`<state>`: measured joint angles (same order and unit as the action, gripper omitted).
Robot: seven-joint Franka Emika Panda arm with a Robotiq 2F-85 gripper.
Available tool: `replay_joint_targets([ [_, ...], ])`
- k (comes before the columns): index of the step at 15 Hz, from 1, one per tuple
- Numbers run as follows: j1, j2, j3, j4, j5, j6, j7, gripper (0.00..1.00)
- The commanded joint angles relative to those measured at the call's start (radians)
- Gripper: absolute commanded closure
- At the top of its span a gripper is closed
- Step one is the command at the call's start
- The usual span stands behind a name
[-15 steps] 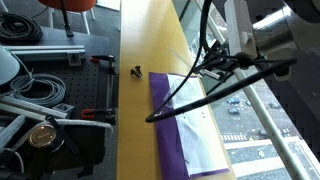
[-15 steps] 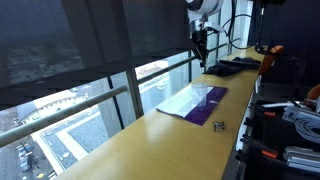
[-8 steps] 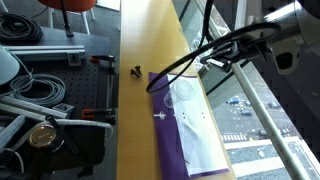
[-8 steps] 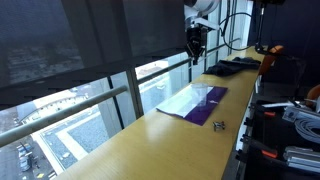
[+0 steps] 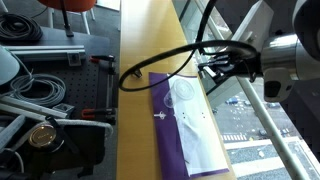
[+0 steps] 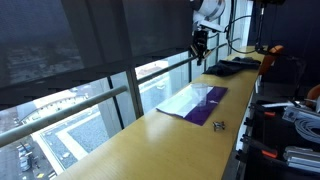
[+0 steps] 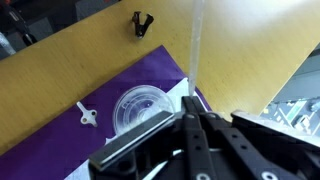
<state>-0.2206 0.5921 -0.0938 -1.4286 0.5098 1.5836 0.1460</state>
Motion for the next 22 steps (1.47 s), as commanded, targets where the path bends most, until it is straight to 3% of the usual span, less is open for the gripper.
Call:
replay_joint_targets([
  [1,-0.044,0.058,0.014,0.027,0.063,-0.039,0.040,1.00],
  [10,-0.074,0.180,0.016,0.061,0.169,-0.108,0.070,1.00],
  [22,-0.080,0.228,0.004,0.115,0.190,-0.141,0.150,1.00],
])
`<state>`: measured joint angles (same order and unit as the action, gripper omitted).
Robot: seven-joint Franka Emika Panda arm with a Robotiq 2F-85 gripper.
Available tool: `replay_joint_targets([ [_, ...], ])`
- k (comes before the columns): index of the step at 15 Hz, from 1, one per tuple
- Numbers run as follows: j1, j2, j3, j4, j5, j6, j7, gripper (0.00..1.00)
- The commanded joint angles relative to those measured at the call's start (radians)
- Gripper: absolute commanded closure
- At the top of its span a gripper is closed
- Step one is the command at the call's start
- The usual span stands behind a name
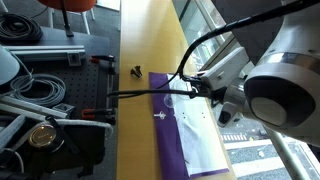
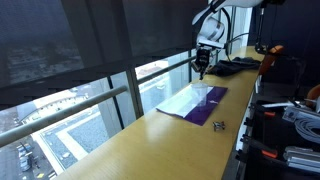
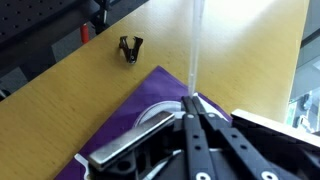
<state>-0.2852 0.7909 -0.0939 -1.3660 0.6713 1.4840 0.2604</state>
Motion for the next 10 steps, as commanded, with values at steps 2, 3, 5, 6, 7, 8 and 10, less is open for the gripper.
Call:
replay_joint_targets([
  [2,-0.021,0.032,0.005,0.058,0.028,-0.047,0.038,1.00],
  [3,-0.021,0.033,0.004,0.057,0.027,-0.045,0.040,1.00],
  [5,-0.018,0.035,0.005,0.055,0.028,-0.041,0.048,1.00],
  [6,-0.018,0.038,0.006,0.056,0.029,-0.044,0.051,1.00],
  [7,-0.017,0.039,0.006,0.055,0.029,-0.043,0.054,1.00],
  [8,-0.015,0.040,0.006,0.052,0.029,-0.041,0.056,1.00],
  [10,-0.014,0.042,0.008,0.049,0.030,-0.041,0.058,1.00],
])
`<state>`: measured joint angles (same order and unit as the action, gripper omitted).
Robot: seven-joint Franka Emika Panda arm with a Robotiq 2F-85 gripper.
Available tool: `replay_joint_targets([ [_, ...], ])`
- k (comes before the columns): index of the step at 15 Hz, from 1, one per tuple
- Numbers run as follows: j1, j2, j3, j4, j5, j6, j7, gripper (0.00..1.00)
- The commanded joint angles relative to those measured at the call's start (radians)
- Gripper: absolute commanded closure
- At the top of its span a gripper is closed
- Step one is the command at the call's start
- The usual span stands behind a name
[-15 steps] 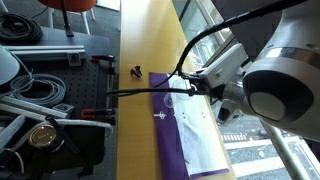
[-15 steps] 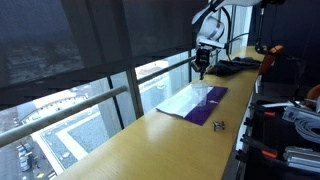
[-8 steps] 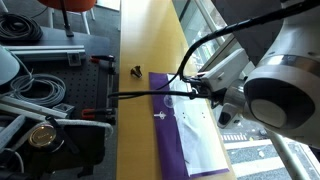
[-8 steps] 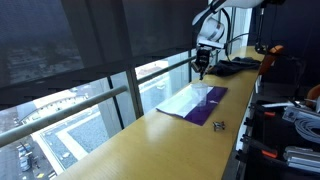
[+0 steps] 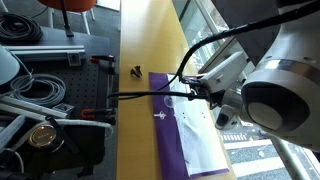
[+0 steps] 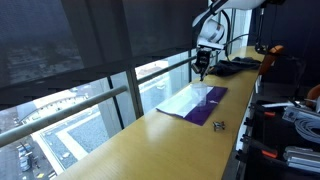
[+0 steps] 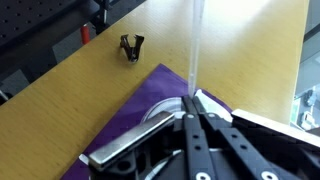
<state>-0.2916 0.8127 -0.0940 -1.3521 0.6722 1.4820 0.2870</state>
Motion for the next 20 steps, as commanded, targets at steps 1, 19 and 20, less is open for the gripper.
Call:
replay_joint_targets([
  [1,-0.006,0.021,0.009,0.034,0.030,-0.038,0.032,1.00],
  [19,0.022,-0.036,0.020,-0.010,0.052,-0.041,0.010,0.00],
  [20,0.026,-0.044,0.022,-0.017,0.050,-0.045,0.008,0.00],
])
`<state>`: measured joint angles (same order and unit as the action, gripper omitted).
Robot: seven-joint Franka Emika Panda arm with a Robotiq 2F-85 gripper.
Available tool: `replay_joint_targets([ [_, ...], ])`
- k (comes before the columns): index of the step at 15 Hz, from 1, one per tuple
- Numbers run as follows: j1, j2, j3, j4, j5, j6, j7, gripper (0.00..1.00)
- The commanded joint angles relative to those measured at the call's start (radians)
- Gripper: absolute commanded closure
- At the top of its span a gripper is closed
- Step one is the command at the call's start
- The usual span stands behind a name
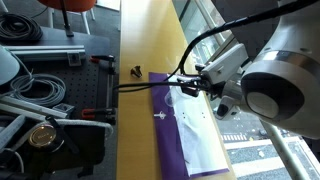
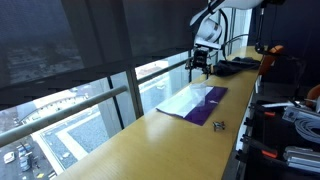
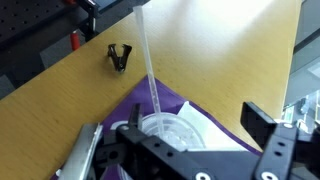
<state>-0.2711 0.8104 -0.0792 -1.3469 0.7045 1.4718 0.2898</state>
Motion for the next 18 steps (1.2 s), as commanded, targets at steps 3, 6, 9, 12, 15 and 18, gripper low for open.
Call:
replay_joint_targets([
  [3,0.021,-0.056,0.011,-0.035,0.019,-0.041,0.001,0.00],
  [6,0.045,-0.065,0.015,-0.058,0.019,-0.032,-0.003,0.00],
  [9,0.076,-0.077,0.015,-0.097,0.008,-0.023,-0.007,0.00],
  [12,0.093,-0.113,0.012,-0.132,0.008,-0.021,-0.018,0.00],
  [15,0.098,-0.154,0.008,-0.156,0.009,-0.022,-0.035,0.00],
  [18,0.103,-0.207,0.002,-0.197,-0.004,-0.013,-0.055,0.00],
])
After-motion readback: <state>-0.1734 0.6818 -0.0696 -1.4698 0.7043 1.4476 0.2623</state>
